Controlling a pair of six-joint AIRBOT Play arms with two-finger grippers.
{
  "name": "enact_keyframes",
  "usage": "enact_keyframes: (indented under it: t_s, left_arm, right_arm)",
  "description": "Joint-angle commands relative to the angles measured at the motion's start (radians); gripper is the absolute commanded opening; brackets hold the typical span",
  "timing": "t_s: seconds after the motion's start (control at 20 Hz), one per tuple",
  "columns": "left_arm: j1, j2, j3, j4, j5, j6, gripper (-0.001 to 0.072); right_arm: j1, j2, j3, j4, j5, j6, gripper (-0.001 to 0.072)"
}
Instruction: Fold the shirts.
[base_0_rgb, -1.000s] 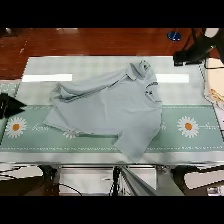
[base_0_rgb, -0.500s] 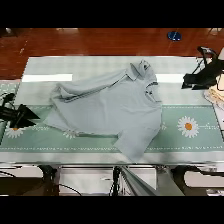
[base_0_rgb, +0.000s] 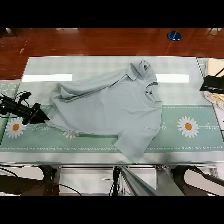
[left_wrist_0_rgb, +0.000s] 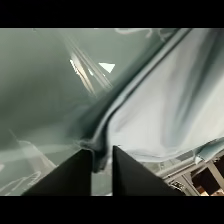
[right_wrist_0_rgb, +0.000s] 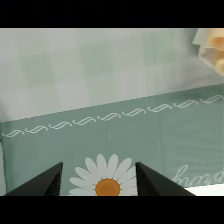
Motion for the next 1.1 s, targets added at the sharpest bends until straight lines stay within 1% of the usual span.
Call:
enact_keyframes:
  t_s: [0.0,0.05,0.15,0.25,0.3,0.45,0.55,0.65,0.8,1.05]
  left_arm:
    - [-0.01,-0.007,0.001,0.009,0.031,-0.006,0.0049]
    - [-0.01,-0.004,0.001,0.008,0.021,0.013,0.0025]
    - [-0.008,0.005,0.002,0.009,0.004,0.036,0.0024]
    - [-0.007,0.02,0.004,0.009,0.0,0.054,0.0024]
    - [-0.008,0.026,0.004,0.009,0.0,0.068,0.0024]
    - [-0.008,0.03,0.004,0.008,-0.016,0.095,0.0025]
    - [-0.008,0.031,0.004,0.004,-0.018,0.096,0.0025]
    - [-0.008,0.031,0.004,0.001,-0.017,0.096,0.0025]
    - [-0.008,0.031,0.004,-0.021,-0.018,0.114,0.0025]
    - [-0.008,0.032,0.004,-0.043,-0.017,0.114,0.0025]
  right_arm:
    - [-0.059,0.086,-0.005,0.001,0.01,-0.013,0.0524]
    - [-0.081,0.103,-0.005,0.013,0.014,-0.014,0.0524]
    - [-0.148,0.127,-0.023,0.071,0.029,-0.034,0.0524]
    - [-0.24,0.146,-0.127,0.15,0.046,-0.062,0.0524]
    - [-0.294,0.154,-0.226,0.229,0.055,-0.083,0.0524]
    - [-0.38,0.168,-0.539,0.533,0.07,-0.214,0.0534]
    - [-0.377,0.168,-0.678,0.627,0.025,-0.238,0.0534]
    - [-0.373,0.168,-0.768,0.668,-0.013,-0.245,0.0532]
    - [-0.303,0.168,-0.836,0.659,-0.084,-0.241,0.053]
    - [-0.047,0.166,-0.866,0.66,-0.256,-0.149,0.0528]
